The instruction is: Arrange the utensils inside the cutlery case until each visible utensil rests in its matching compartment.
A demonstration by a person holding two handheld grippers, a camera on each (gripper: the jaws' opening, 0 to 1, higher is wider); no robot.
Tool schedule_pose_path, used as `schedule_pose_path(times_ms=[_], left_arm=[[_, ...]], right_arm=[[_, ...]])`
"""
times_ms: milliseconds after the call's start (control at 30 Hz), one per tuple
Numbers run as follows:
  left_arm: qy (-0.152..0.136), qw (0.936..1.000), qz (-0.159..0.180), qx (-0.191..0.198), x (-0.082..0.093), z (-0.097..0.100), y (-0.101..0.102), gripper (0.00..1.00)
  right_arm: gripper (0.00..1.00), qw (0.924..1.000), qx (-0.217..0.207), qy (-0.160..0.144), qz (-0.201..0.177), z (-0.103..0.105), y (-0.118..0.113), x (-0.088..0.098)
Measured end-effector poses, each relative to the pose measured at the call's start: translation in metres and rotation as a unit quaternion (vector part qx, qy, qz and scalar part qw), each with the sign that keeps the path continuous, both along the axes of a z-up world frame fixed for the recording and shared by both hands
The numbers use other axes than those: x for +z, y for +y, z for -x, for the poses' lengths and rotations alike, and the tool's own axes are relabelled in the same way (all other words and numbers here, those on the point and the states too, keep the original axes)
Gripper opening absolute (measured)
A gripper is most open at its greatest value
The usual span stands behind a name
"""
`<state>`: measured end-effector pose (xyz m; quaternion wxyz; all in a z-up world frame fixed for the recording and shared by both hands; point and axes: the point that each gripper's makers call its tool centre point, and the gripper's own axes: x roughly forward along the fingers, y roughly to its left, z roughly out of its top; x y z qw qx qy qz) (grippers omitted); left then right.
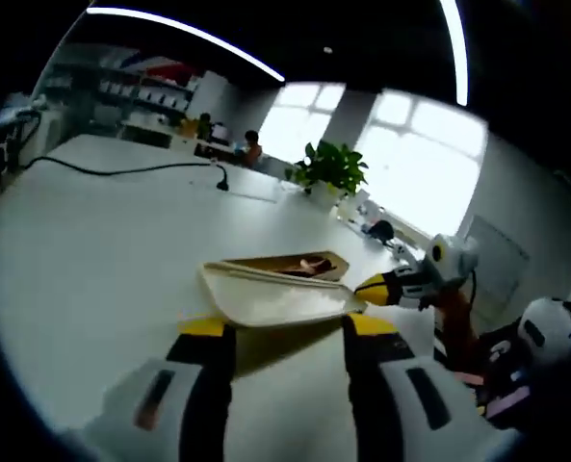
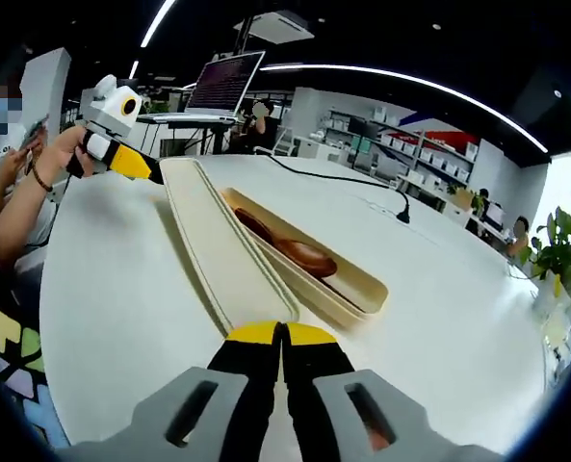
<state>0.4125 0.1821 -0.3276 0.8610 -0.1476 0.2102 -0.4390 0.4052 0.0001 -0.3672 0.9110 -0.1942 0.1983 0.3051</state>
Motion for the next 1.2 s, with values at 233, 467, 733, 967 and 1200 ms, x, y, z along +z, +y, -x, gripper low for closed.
schedule_pose_path(times_ms=[233, 467, 733, 967, 1200], left_arm=[[-0.019, 0.9996, 0.019, -0.014, 0.011, 0.000, 0.001, 0.48], [-0.015, 0.9979, 0.051, -0.037, 0.022, 0.008, -0.007, 0.46], [-0.010, 0.9952, 0.082, -0.053, 0.032, 0.014, -0.013, 0.58], [-0.029, 0.9940, 0.085, -0.062, 0.037, 0.020, -0.017, 0.70], [0.041, 0.9882, 0.146, -0.021, 0.034, 0.002, -0.004, 0.35]], right_arm=[[0.00, 0.9992, 0.036, -0.017, 0.003, -0.001, 0.002, 0.000], [0.00, 0.9985, 0.048, -0.024, 0.008, 0.000, 0.003, 0.001], [0.00, 0.9975, 0.062, -0.032, 0.011, 0.002, 0.005, 0.002], [0.00, 0.9972, 0.070, -0.029, -0.001, 0.001, 0.007, 0.002], [0.00, 0.9965, 0.076, -0.035, 0.005, 0.001, 0.008, 0.003]])
